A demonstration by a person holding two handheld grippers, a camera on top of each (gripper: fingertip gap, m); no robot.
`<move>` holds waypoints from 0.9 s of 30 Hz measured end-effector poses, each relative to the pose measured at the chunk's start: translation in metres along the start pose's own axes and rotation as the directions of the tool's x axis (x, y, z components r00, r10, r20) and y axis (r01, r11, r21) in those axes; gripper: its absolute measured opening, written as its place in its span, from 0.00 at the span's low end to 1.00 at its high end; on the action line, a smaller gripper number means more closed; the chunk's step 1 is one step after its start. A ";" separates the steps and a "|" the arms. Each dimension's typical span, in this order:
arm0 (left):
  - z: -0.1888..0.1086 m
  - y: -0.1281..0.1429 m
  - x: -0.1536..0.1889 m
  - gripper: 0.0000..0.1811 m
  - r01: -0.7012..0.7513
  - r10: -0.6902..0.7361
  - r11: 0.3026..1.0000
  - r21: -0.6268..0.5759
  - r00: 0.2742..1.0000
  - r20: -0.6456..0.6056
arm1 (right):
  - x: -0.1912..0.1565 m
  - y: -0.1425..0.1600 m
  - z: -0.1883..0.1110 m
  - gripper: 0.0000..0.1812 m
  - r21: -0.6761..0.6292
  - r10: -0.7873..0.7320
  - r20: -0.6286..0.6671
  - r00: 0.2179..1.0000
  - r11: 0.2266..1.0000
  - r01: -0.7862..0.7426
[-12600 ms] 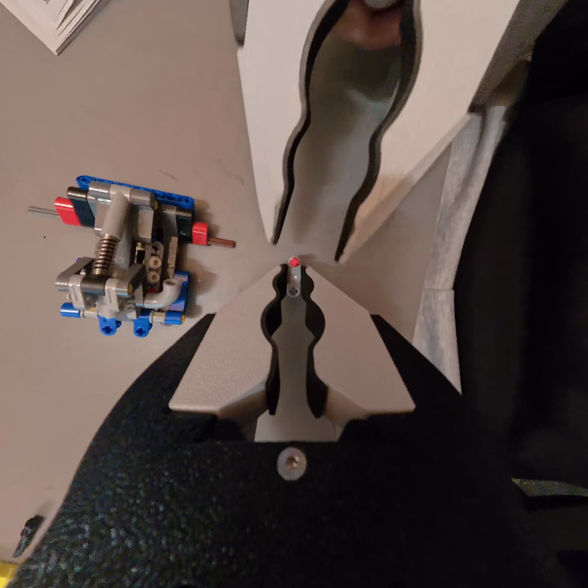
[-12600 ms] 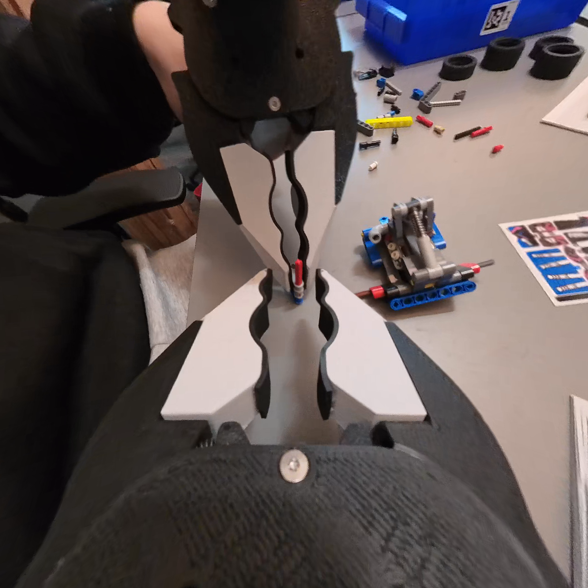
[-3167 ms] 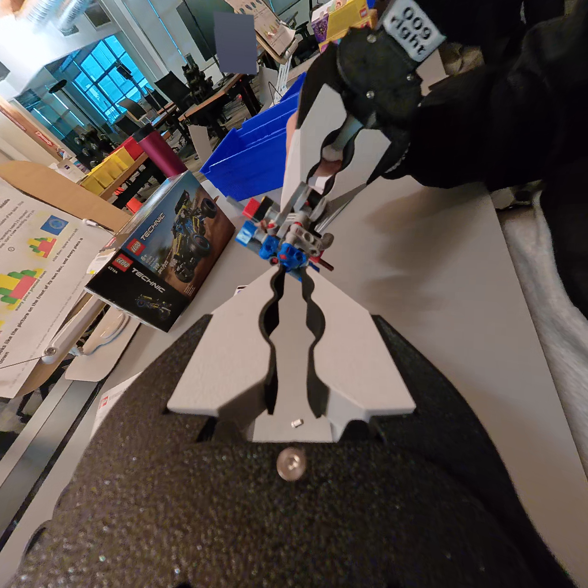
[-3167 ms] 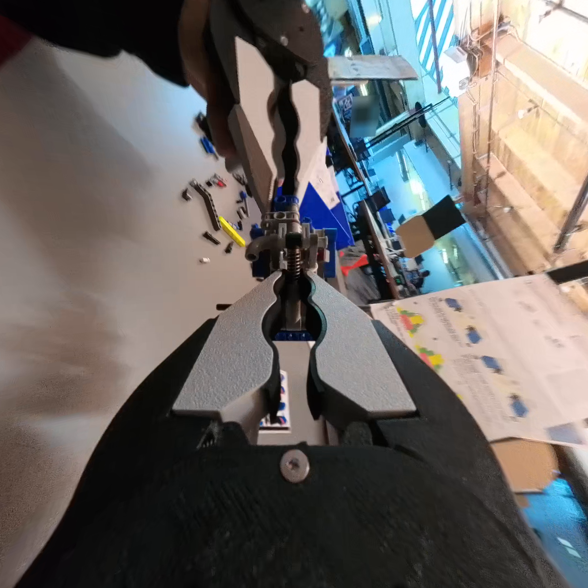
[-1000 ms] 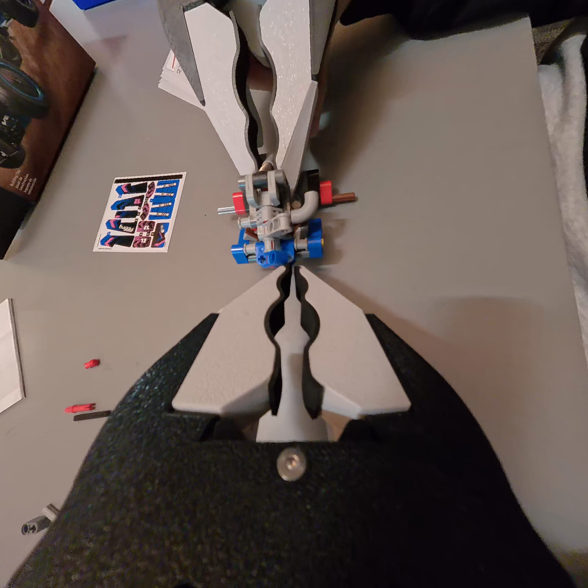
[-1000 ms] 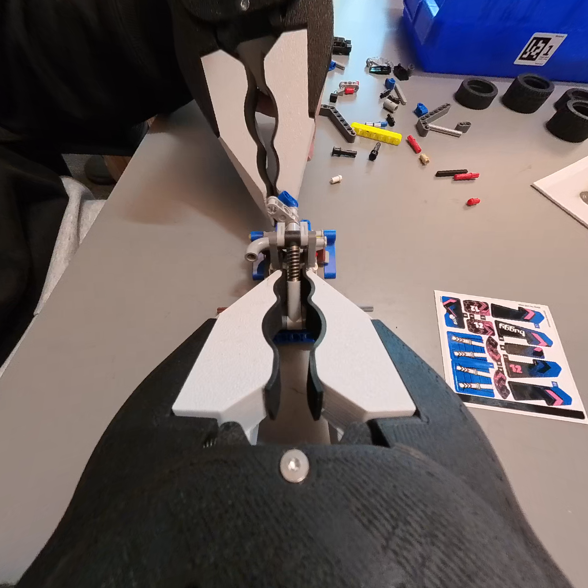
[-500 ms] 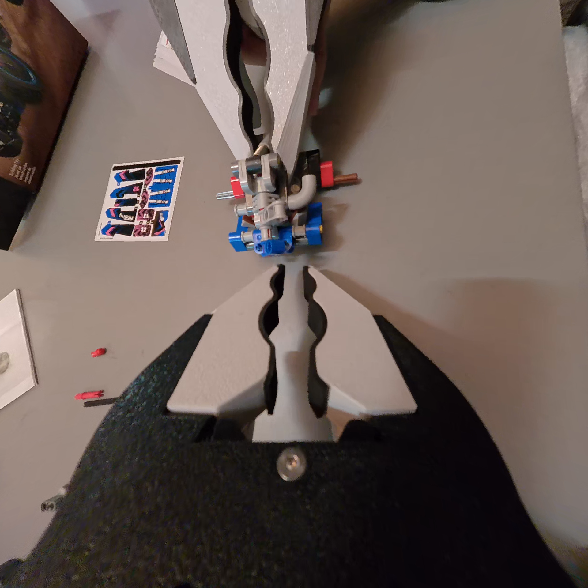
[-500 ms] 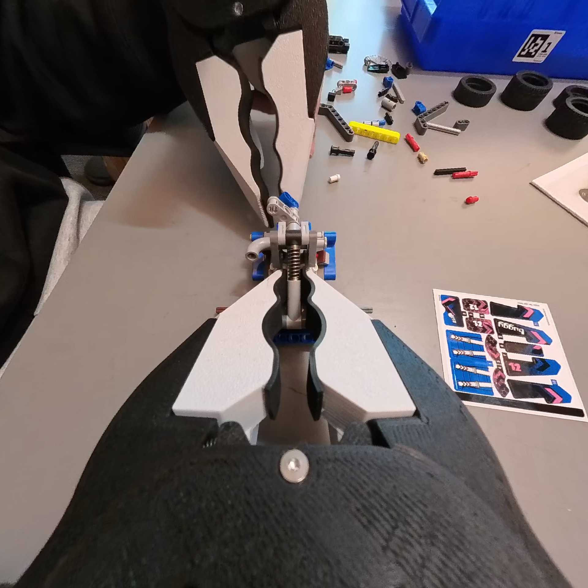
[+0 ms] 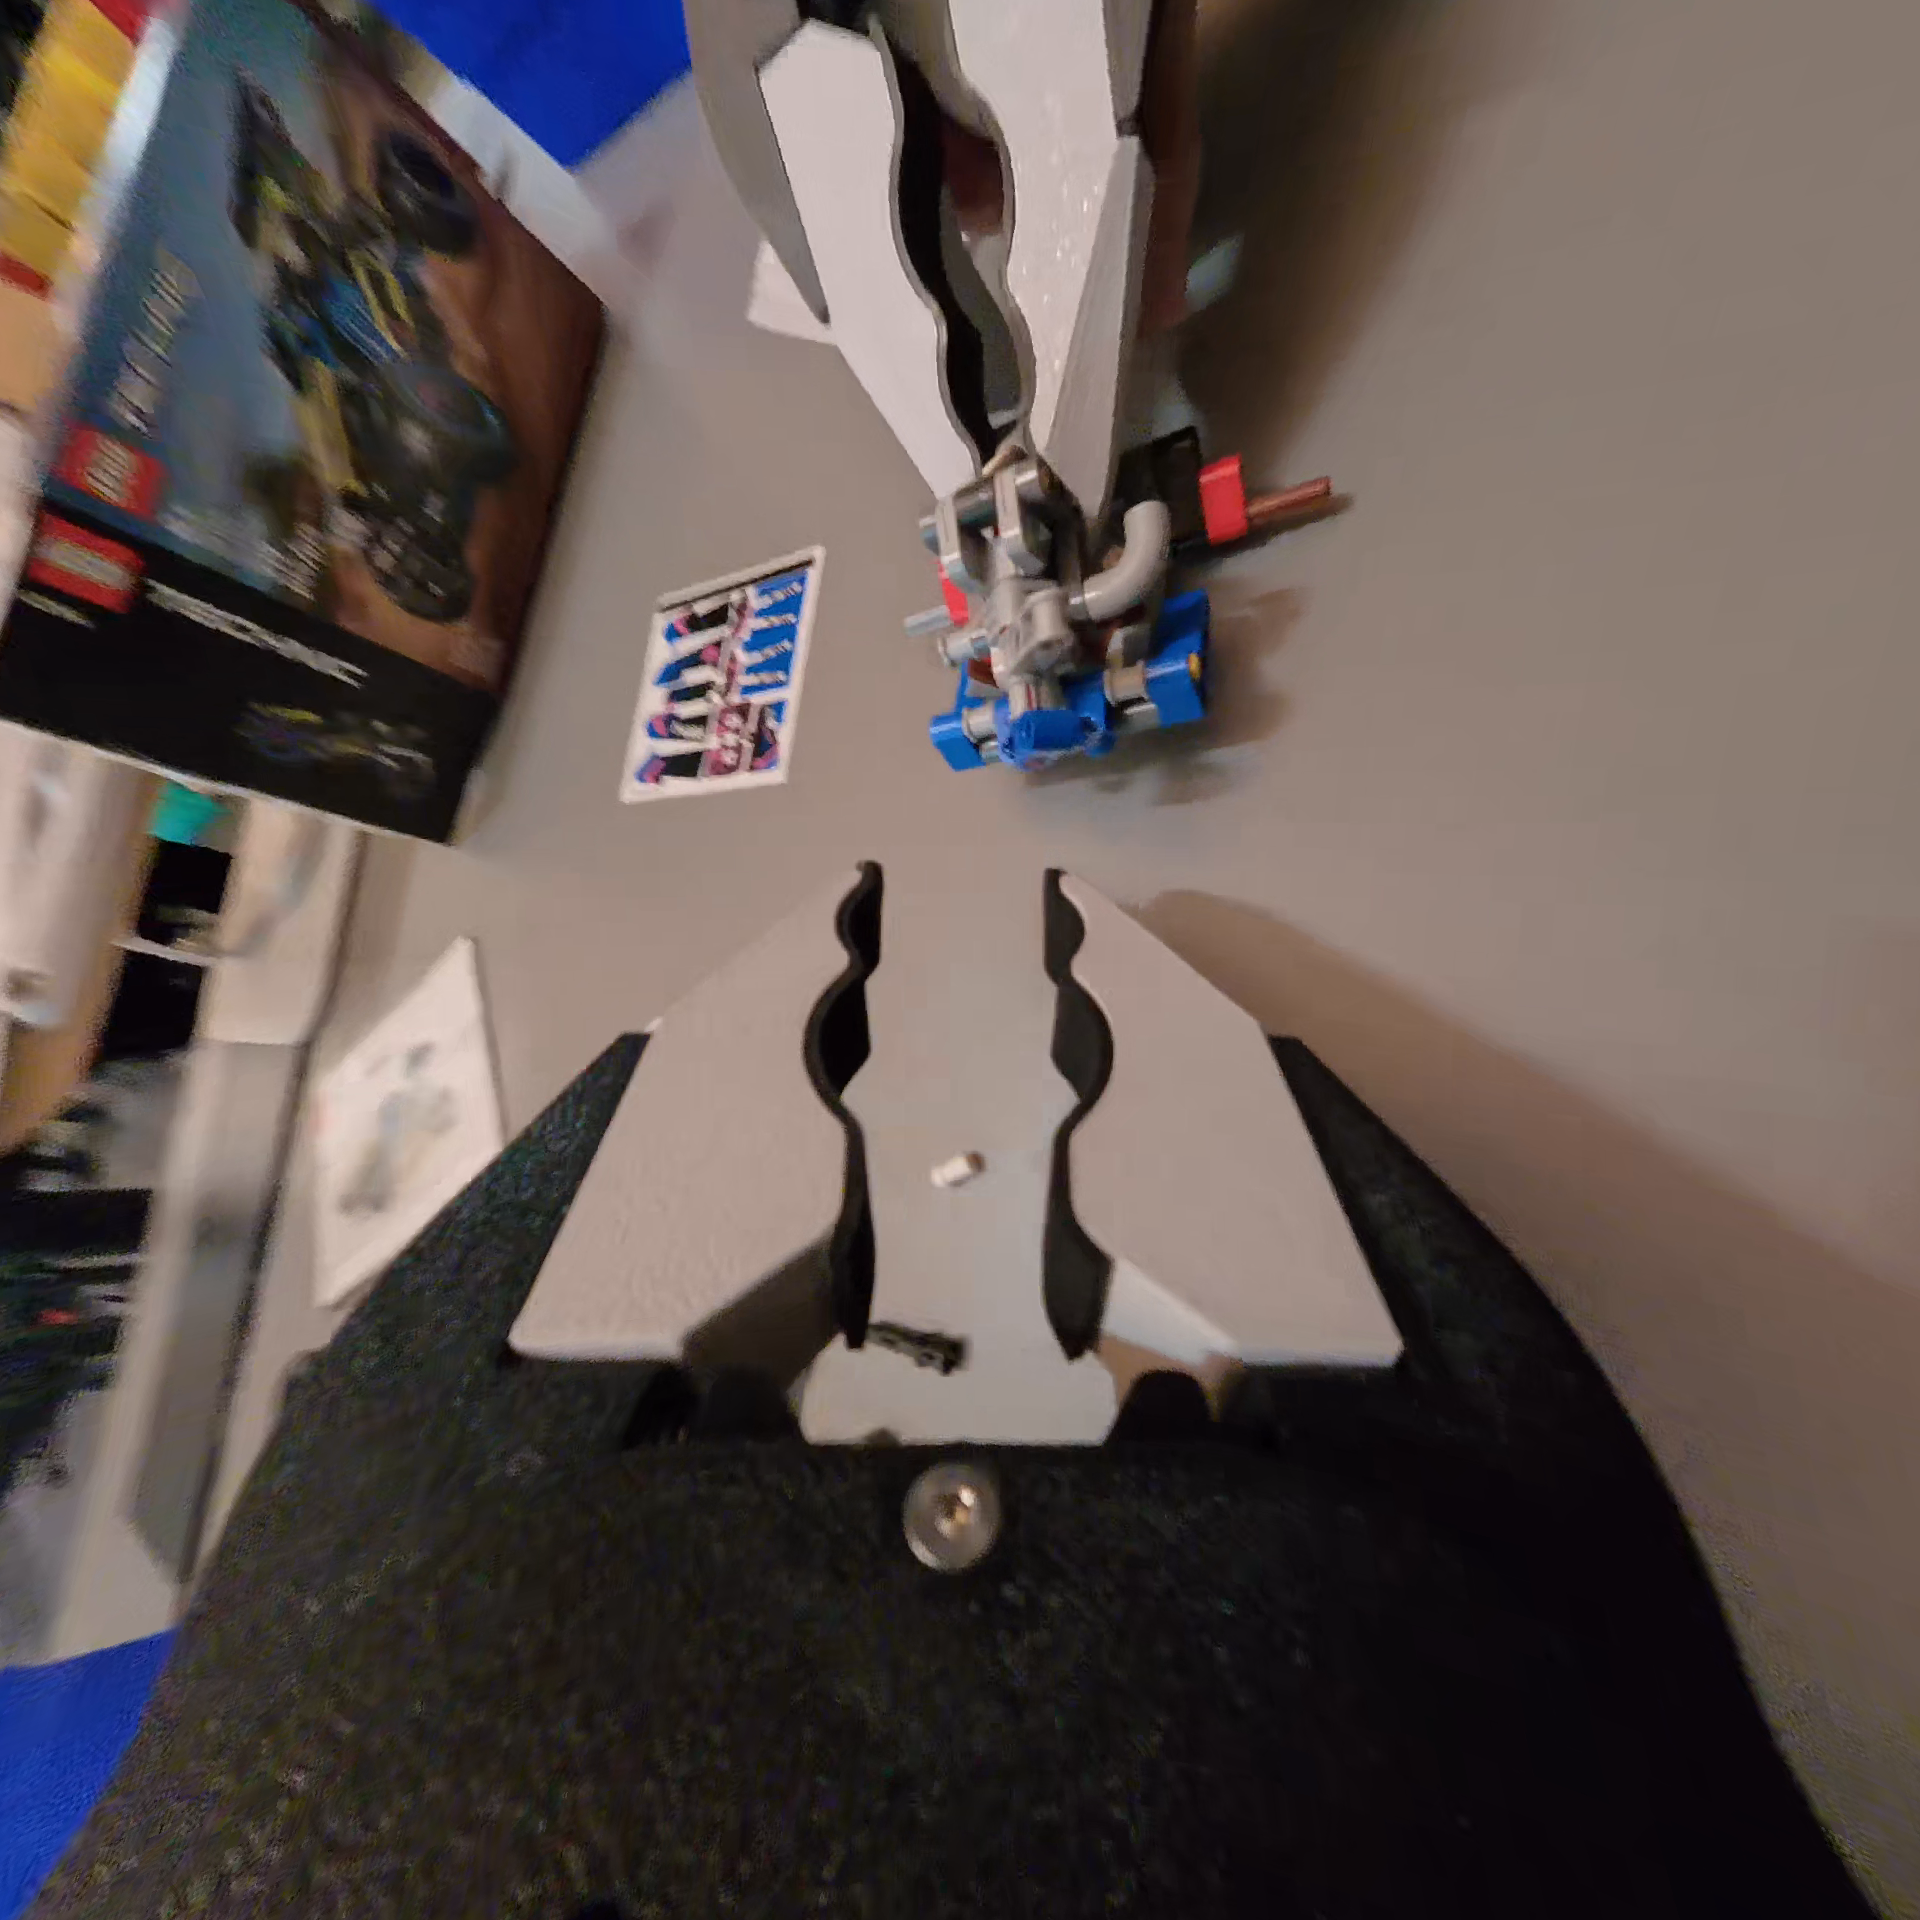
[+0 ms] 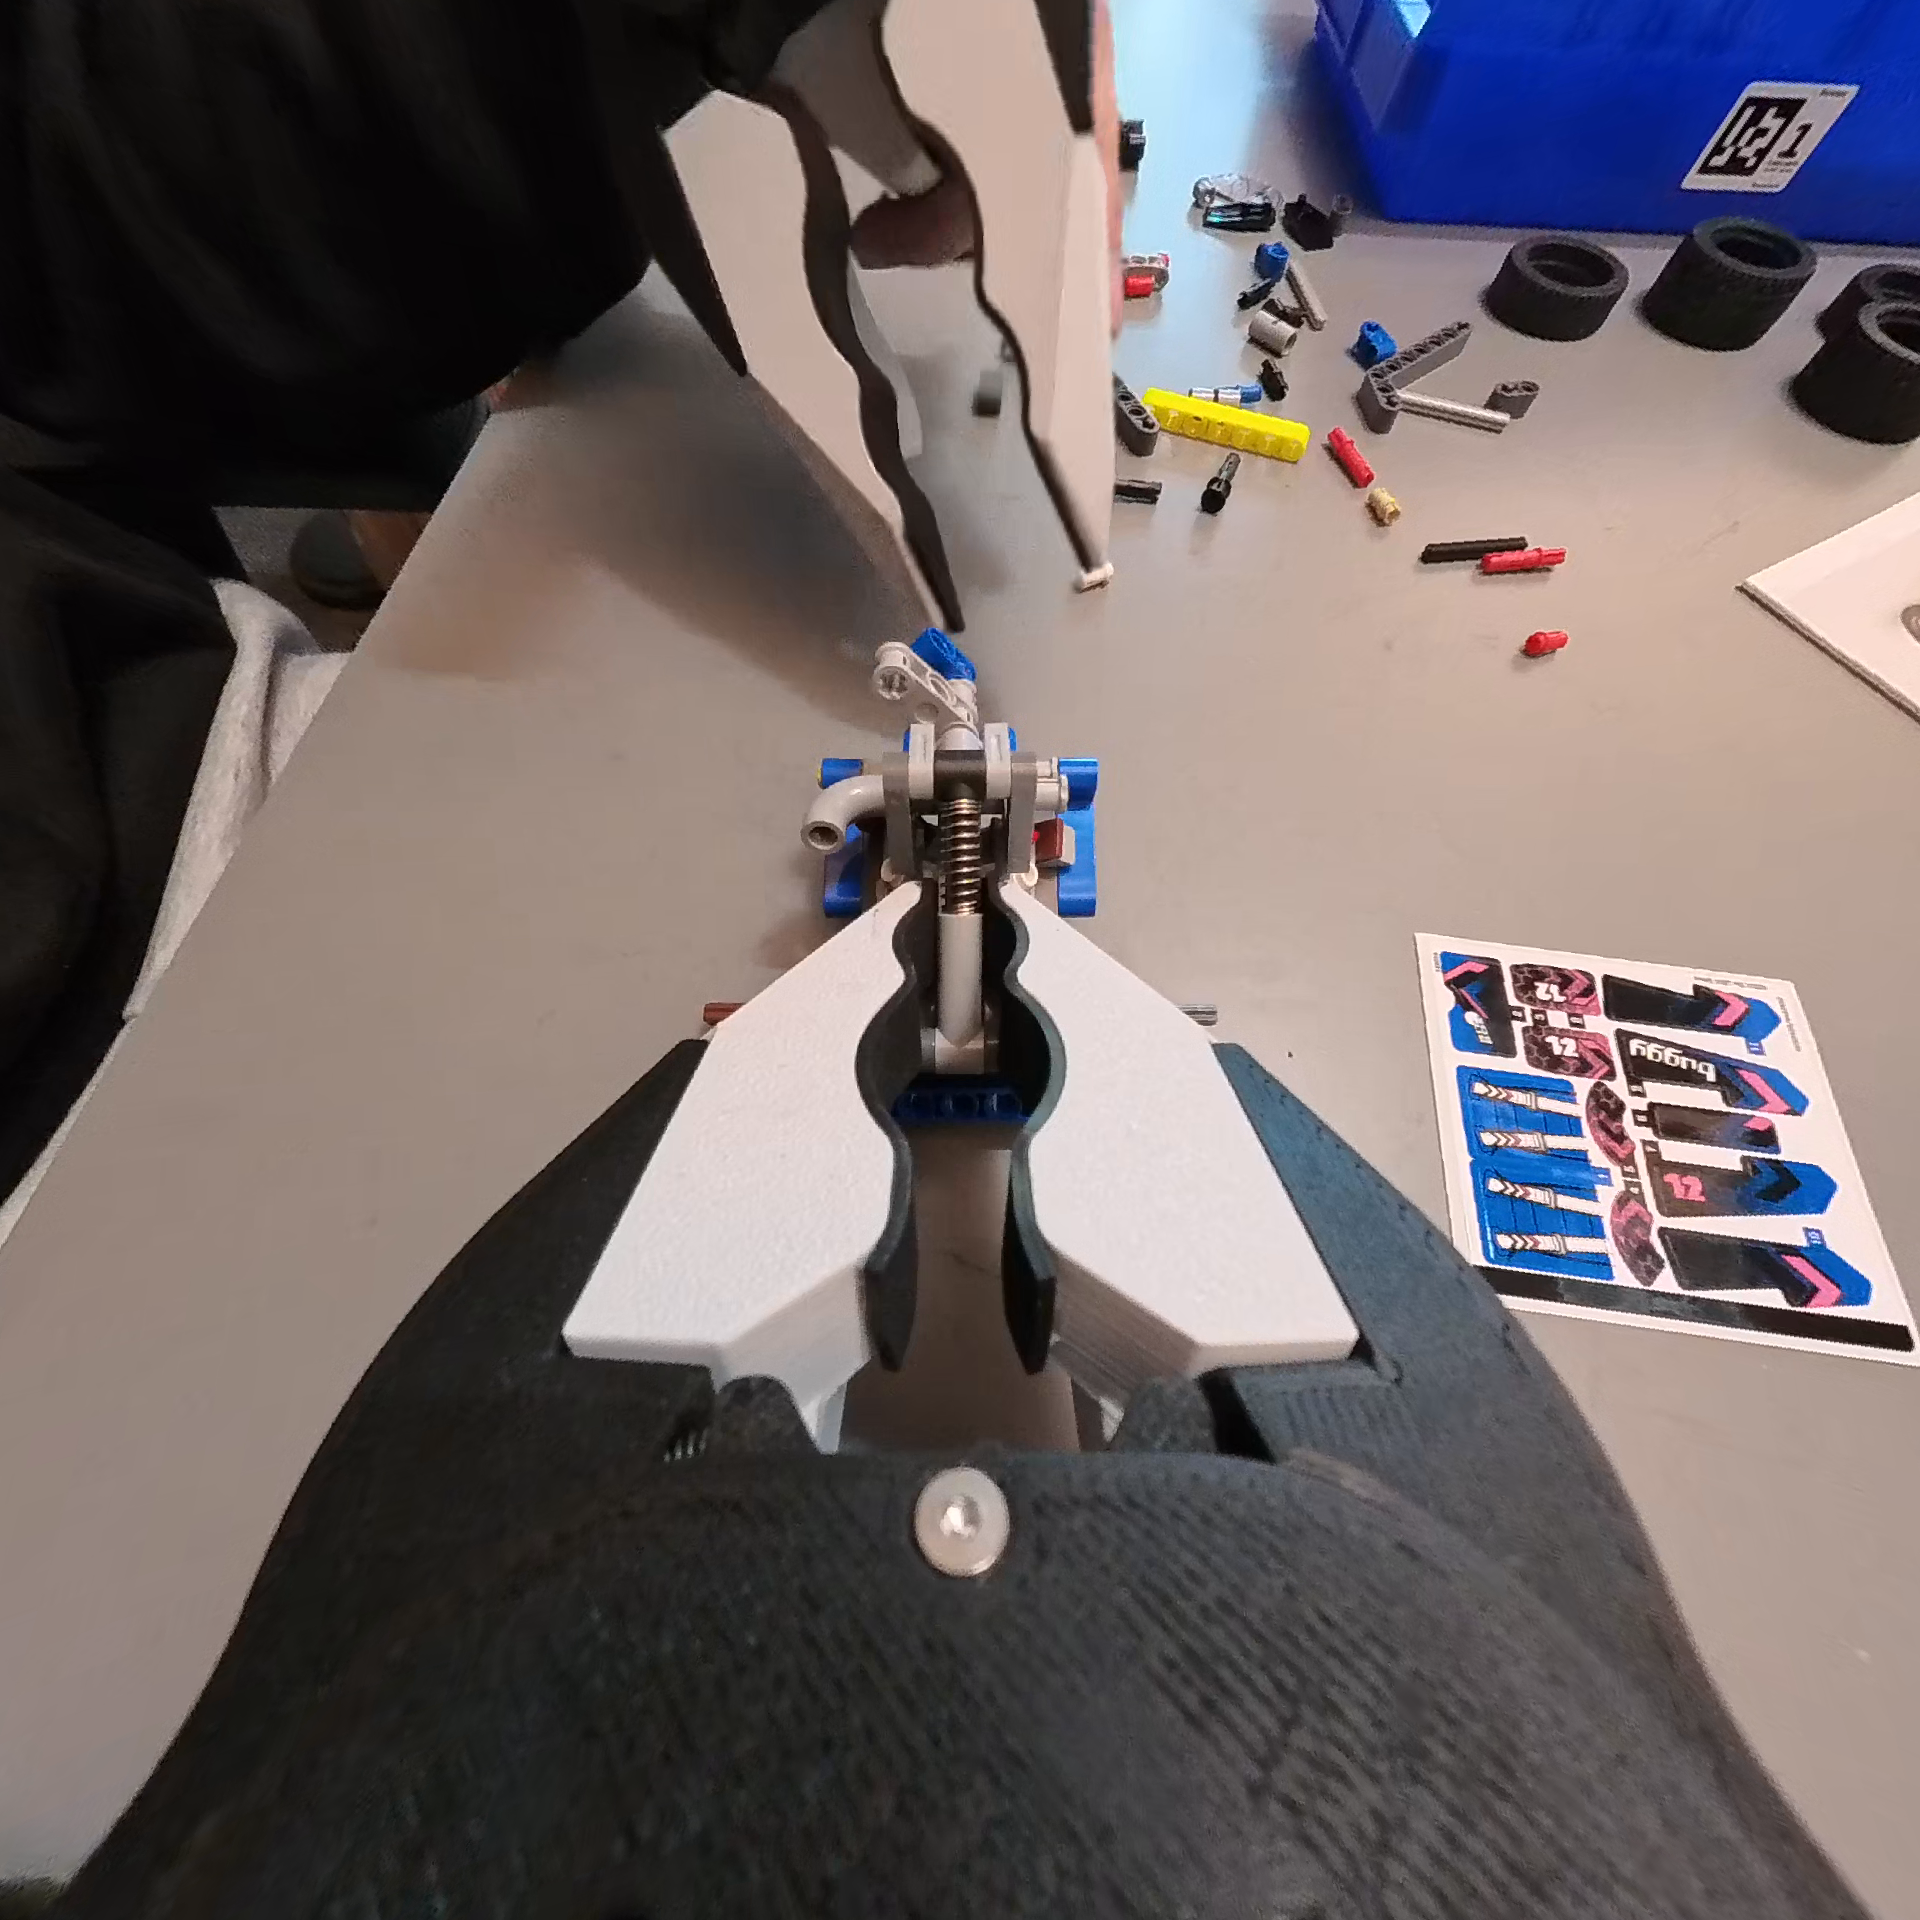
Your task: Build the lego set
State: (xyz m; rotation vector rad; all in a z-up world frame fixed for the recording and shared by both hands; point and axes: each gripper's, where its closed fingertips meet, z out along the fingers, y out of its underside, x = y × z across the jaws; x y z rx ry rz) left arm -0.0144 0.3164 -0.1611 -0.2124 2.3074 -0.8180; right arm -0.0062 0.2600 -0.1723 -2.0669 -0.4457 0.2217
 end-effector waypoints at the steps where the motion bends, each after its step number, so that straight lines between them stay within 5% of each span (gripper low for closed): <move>1: 0.000 -0.003 -0.001 0.17 -0.039 0.038 0.999 0.012 0.999 0.025 | 0.000 0.000 0.000 0.03 0.000 0.001 0.001 1.000 1.000 -0.001; 8: 0.001 -0.022 0.006 0.14 -0.121 0.119 0.989 0.089 0.992 0.033 | 0.000 0.000 0.000 0.03 0.000 0.005 0.003 1.000 1.000 -0.005; 13: 0.016 -0.010 0.017 0.13 -0.078 0.079 0.997 0.020 0.996 -0.034 | -0.001 0.000 0.000 0.03 0.000 -0.001 0.005 1.000 1.000 0.001; 15: 0.016 -0.019 0.020 0.04 -0.017 0.022 0.996 0.090 0.998 -0.060 | -0.002 0.000 0.000 0.03 -0.001 -0.003 0.011 1.000 1.000 0.003; 20: 0.012 -0.025 0.028 0.04 0.171 -0.145 0.976 0.133 0.971 -0.188 | -0.008 0.000 0.000 0.03 0.001 -0.020 0.048 0.999 1.000 0.020; 25: 0.013 -0.024 0.030 0.02 0.538 -0.490 0.843 0.034 0.791 -0.366 | -0.011 0.000 0.000 0.03 0.000 -0.030 0.062 0.998 1.000 0.030; 27: 0.013 -0.025 0.031 0.02 0.572 -0.514 0.819 0.038 0.762 -0.393 | -0.012 0.000 -0.001 0.03 0.000 -0.029 0.069 0.997 1.000 0.030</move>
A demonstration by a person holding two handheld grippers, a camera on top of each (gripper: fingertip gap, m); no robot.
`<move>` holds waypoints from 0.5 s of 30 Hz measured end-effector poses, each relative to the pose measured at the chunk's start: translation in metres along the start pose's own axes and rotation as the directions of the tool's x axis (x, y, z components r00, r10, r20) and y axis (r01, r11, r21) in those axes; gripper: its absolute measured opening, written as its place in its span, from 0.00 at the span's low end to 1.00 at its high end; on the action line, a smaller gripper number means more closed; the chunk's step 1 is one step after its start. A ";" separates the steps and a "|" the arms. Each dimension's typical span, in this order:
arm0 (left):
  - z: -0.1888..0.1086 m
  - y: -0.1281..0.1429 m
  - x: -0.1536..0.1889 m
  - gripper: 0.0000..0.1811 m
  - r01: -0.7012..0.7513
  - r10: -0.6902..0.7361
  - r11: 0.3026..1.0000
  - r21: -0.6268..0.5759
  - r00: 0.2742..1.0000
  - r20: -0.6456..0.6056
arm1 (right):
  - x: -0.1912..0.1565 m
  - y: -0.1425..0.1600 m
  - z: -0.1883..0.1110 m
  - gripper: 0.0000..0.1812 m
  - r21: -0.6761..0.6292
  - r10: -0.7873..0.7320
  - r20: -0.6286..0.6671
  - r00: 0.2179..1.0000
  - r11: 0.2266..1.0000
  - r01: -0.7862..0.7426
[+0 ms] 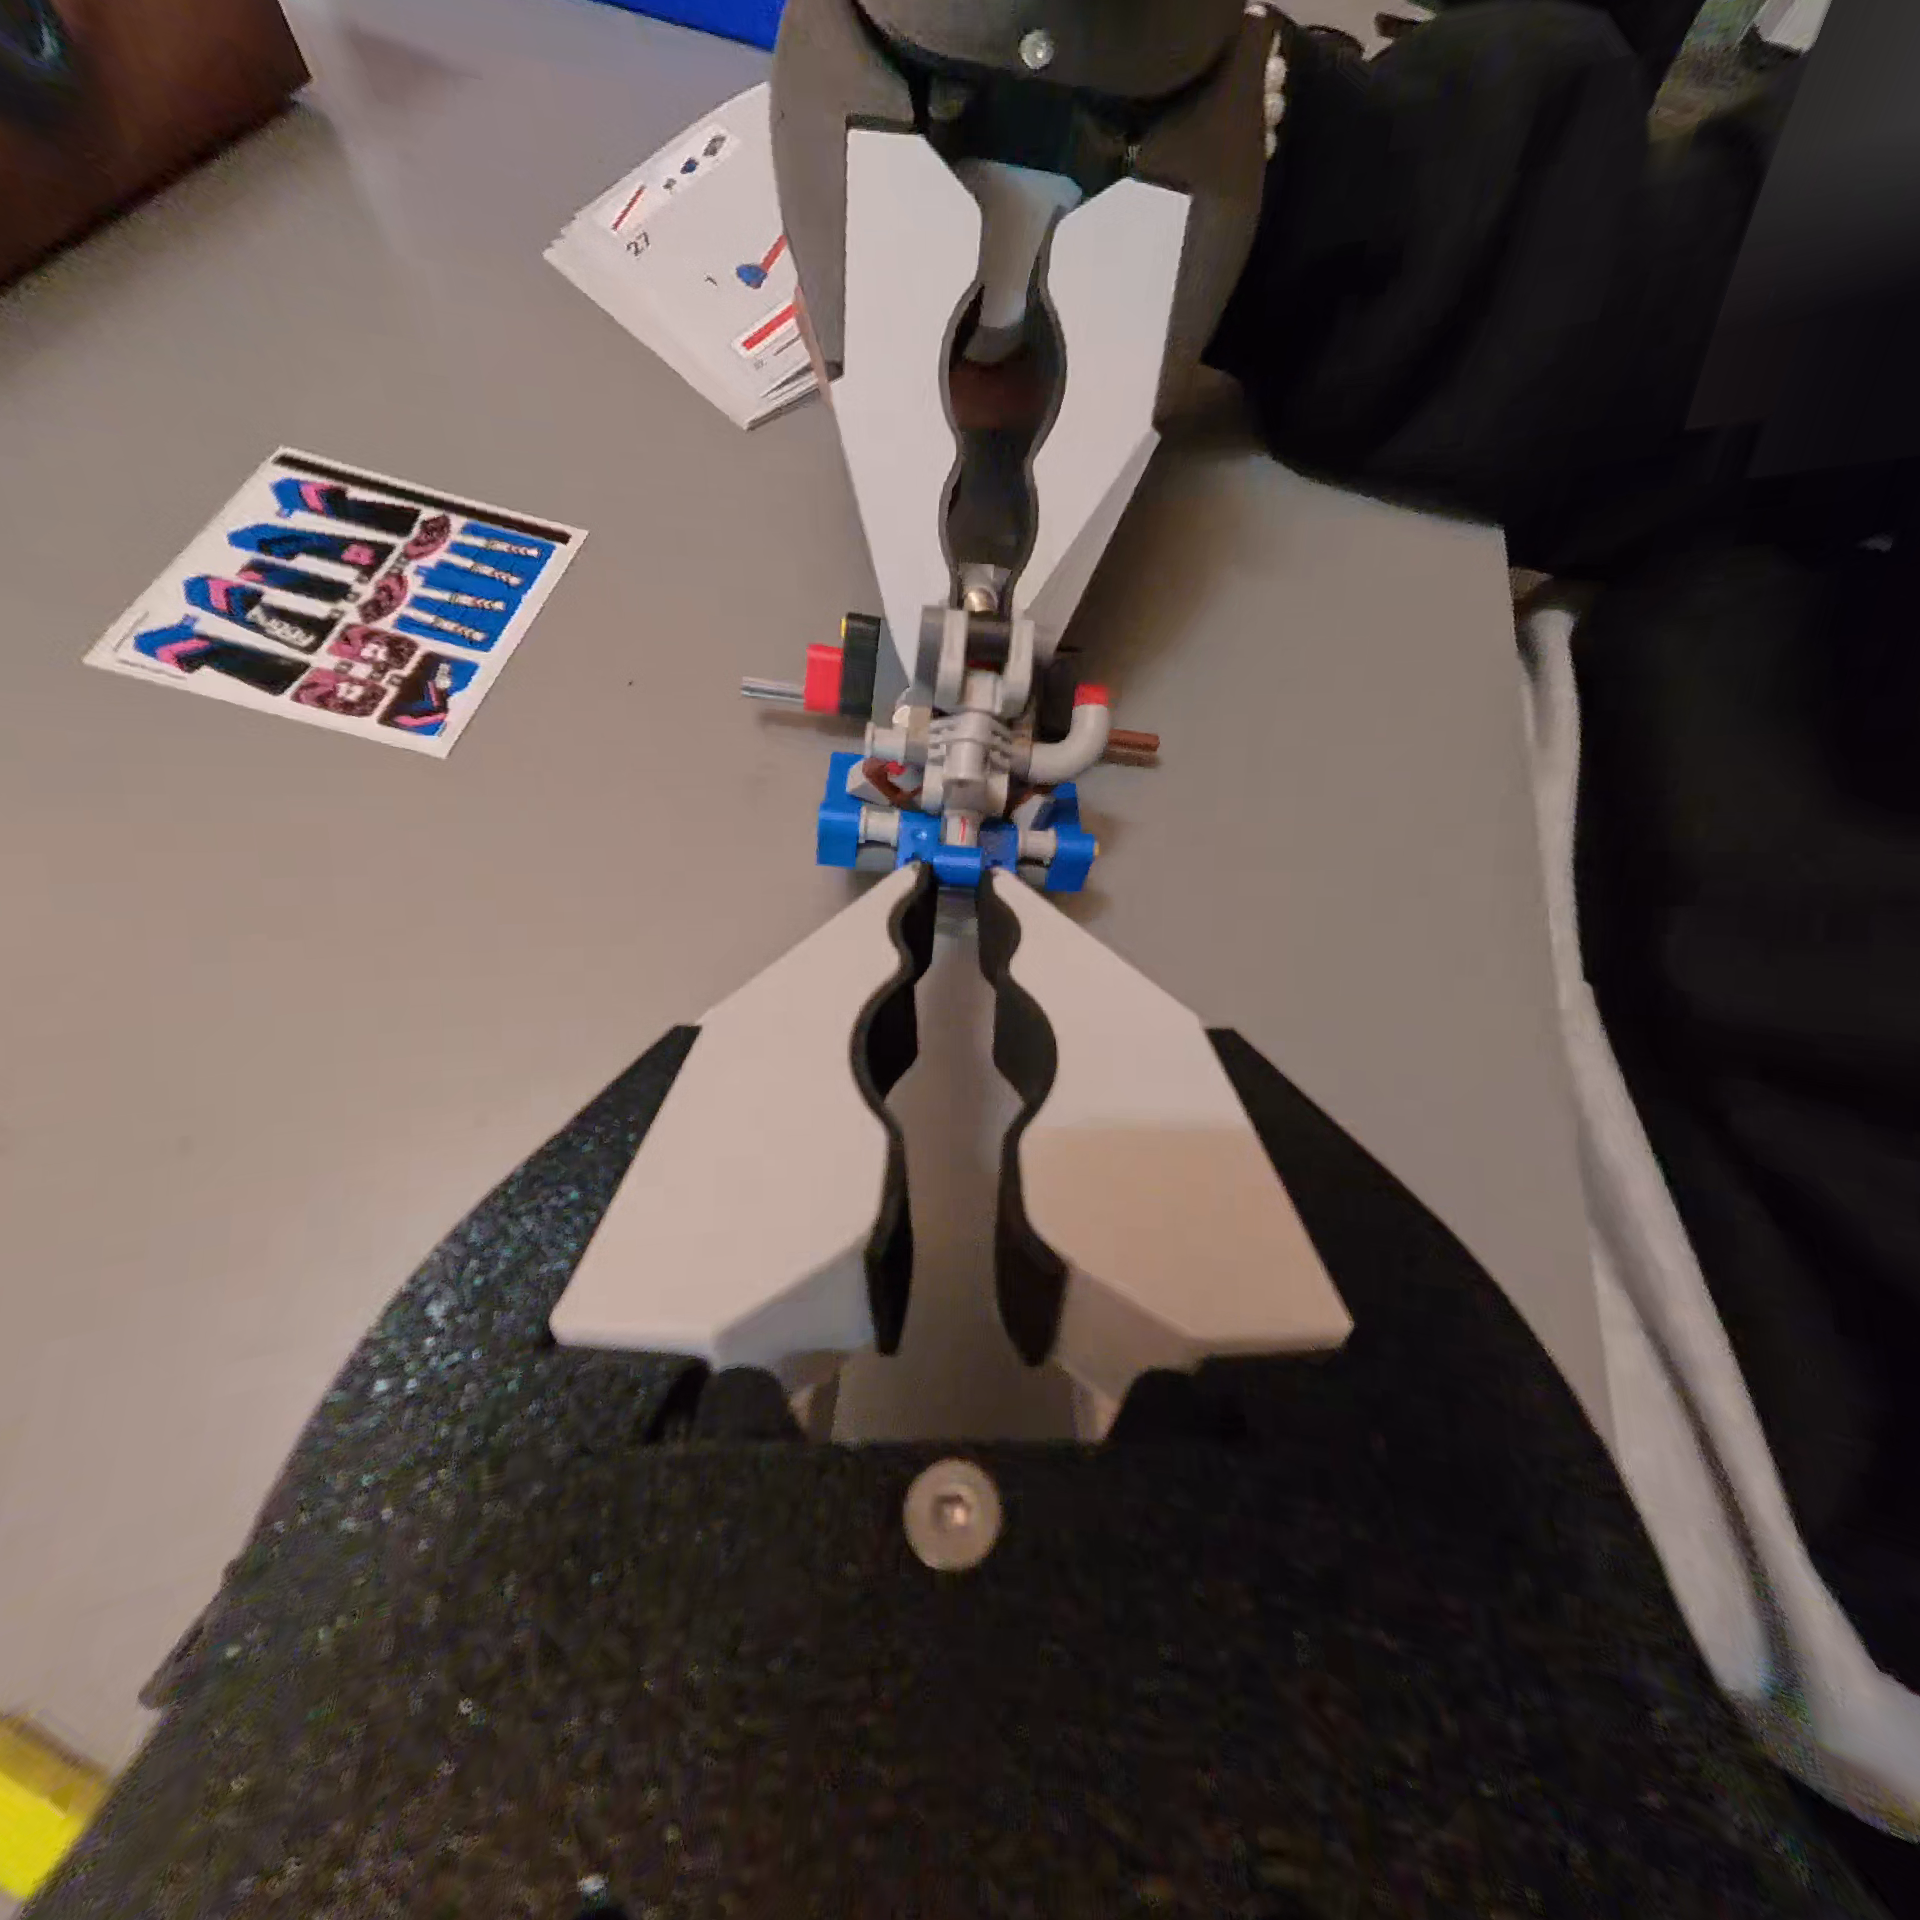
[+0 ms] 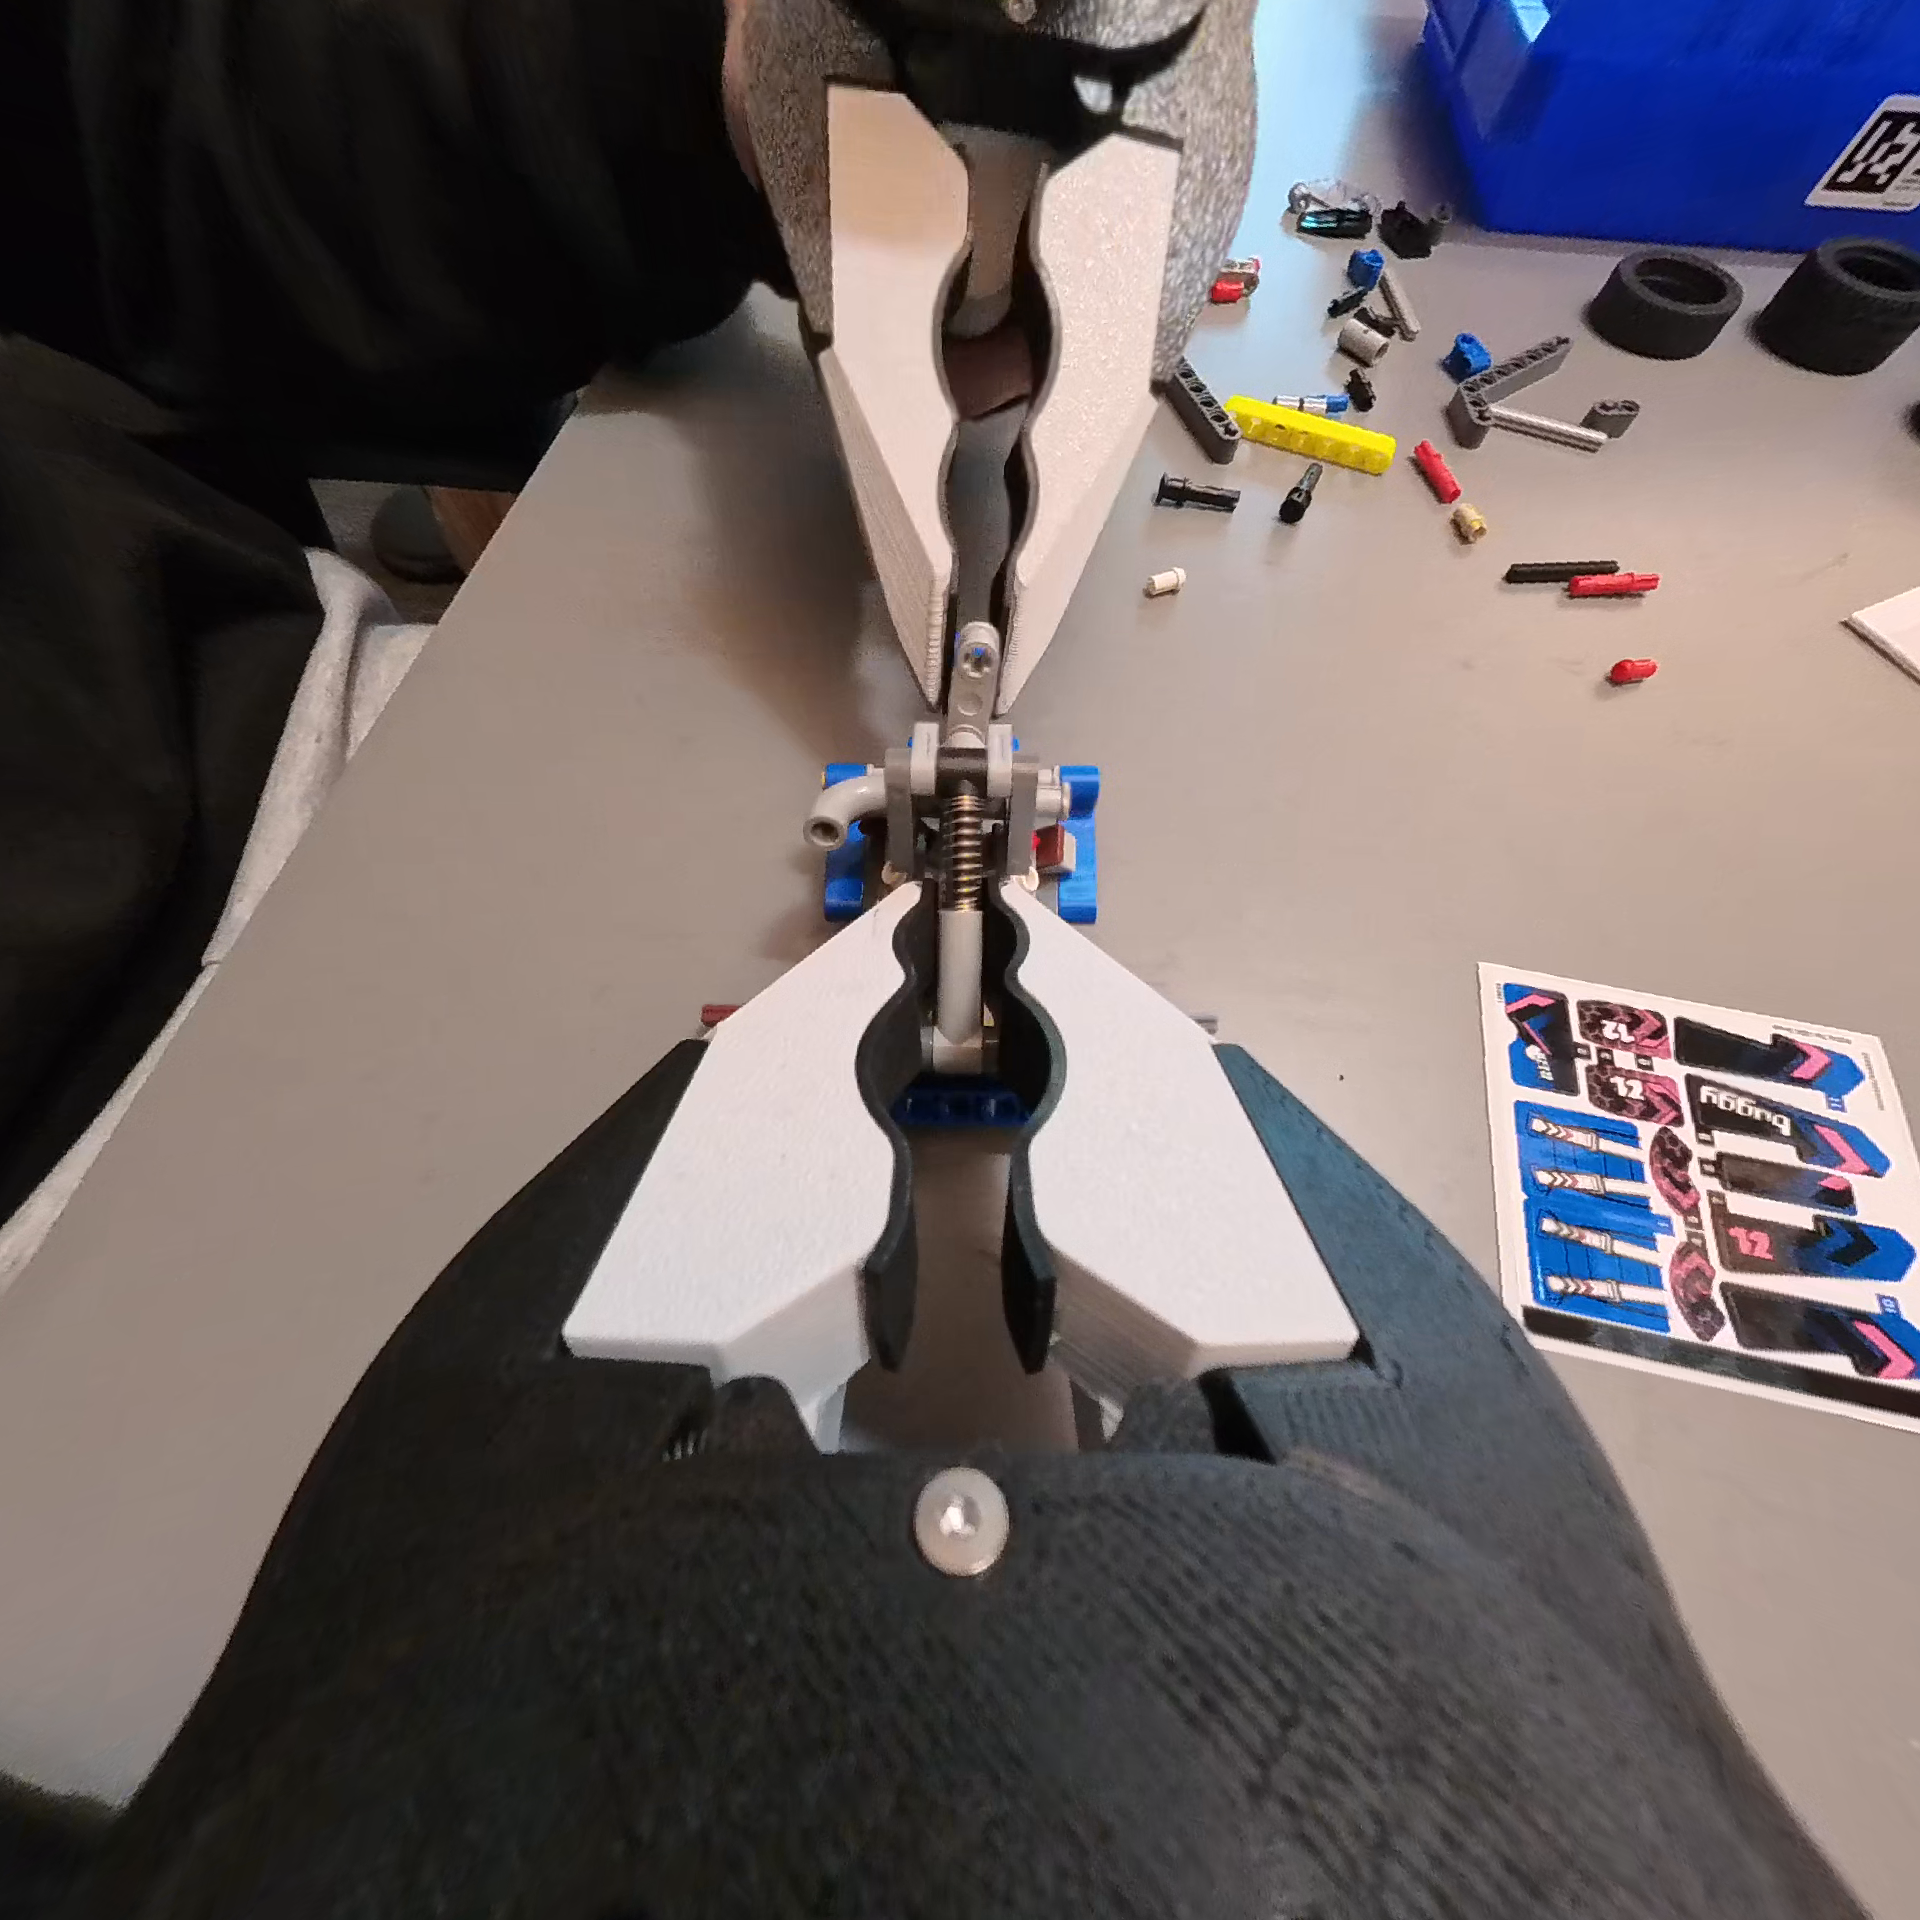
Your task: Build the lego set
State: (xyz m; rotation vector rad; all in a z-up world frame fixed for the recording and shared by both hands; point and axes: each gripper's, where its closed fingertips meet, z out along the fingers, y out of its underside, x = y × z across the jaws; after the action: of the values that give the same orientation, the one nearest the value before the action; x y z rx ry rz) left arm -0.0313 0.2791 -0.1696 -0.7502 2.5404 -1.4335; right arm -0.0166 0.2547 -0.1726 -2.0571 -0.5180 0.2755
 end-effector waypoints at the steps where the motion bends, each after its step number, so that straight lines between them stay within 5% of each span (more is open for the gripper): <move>1: 0.000 0.000 0.001 0.02 -0.019 0.019 1.000 0.006 1.000 -0.003 | 0.000 0.000 0.000 0.03 0.000 0.000 0.002 1.000 1.000 0.000; 15: 0.005 0.005 -0.001 0.02 -0.173 0.174 0.985 -0.020 0.983 0.055 | 0.000 -0.001 0.004 0.04 -0.009 0.034 -0.009 0.999 0.999 -0.034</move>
State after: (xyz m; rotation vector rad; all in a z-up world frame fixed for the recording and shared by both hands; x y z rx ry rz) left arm -0.0305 0.2781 -0.1768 -0.5471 2.5059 -1.3201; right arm -0.0182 0.2584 -0.1742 -2.0771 -0.4803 0.2846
